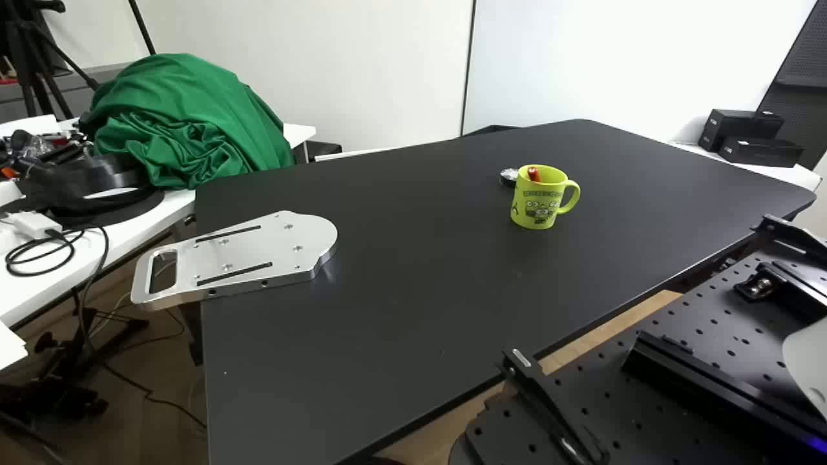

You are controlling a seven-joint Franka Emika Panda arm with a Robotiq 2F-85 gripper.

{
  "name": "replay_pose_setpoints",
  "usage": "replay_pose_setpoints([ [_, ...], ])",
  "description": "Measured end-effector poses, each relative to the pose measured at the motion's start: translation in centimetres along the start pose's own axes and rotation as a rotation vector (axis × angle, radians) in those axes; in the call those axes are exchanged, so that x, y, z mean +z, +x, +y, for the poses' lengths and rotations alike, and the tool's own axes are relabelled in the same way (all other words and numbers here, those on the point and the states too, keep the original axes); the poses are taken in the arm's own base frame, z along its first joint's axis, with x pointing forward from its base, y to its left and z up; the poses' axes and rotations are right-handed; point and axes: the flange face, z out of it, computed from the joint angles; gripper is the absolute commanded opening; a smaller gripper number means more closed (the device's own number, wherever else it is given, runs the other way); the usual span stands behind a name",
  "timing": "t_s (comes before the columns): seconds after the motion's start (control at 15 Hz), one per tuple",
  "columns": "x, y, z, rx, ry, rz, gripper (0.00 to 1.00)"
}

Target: Put the marker on the table

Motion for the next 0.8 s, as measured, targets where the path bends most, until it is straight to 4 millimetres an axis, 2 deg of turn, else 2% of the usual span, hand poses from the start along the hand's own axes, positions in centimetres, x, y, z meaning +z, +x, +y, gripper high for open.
replay_pose_setpoints([
  [0.4,0.1,0.6,-0.4,0.0,0.004,0.0,1.0],
  [0.53,0.1,2.1,-1.2,-0.002,0.016,-0.001,1.0],
  [0.8,0.6,6.9,-3.8,-0.01,0.079,0.023,1.0],
])
